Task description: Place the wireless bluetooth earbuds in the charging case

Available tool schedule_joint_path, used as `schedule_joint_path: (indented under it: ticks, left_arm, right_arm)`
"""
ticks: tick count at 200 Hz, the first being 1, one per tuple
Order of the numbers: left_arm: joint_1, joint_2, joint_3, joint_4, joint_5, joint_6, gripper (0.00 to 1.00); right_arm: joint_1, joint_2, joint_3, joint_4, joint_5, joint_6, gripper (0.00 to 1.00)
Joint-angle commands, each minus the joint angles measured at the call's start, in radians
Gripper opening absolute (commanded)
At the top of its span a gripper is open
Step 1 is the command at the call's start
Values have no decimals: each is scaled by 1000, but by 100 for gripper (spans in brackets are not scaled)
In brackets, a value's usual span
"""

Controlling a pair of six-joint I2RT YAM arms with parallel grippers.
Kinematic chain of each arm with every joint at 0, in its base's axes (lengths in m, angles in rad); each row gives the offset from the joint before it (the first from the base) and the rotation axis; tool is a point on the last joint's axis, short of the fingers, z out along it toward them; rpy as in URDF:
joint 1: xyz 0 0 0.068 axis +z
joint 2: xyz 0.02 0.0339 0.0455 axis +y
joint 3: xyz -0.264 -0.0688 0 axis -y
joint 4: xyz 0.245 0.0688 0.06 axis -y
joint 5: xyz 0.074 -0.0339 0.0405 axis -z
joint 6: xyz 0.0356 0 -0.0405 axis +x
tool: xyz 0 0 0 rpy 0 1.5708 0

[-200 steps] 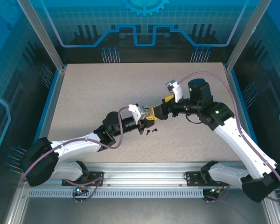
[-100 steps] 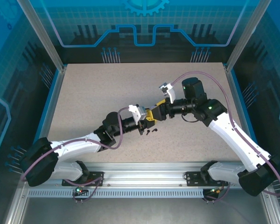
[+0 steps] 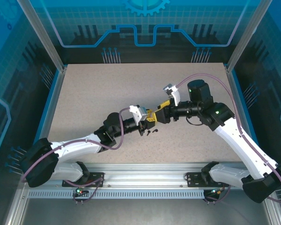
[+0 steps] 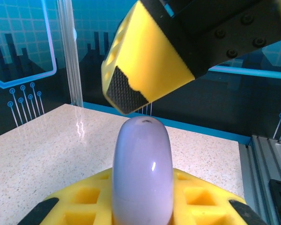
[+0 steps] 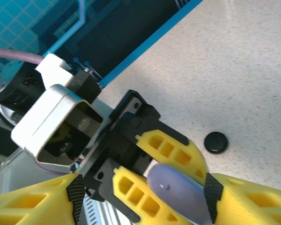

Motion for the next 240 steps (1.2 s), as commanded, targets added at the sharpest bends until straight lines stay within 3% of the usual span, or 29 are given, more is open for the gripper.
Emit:
schedule_joint_path:
  ticks: [1,26,39,50,95,145,187,240]
  left_arm:
    - [0,-39,-2,-34,-49,-13,1]
    - [10,-47,17,-142,-87,-48,1]
    - [34,-48,20,-183,-82,-104,1]
    - [67,-50,15,-211,-73,-165,1]
    - [260,-13,32,-405,1,-408,0]
    - [419,193,183,-674,105,-562,0]
    - [438,419,357,-803,198,-602,0]
    - [429,596,448,-830,258,-638,5]
  right_arm:
    - [-12,-40,17,-79,181,-17,74]
    - [-48,-93,-22,-122,444,26,90]
    - [-108,-125,-64,-136,501,60,96]
    - [-170,-150,-104,-136,501,84,100]
    - [-358,-248,-285,-46,363,146,100]
    - [-400,-226,-324,-44,298,159,100]
    - [-403,-211,-354,-37,270,173,100]
    - [-407,-227,-368,-52,282,165,100]
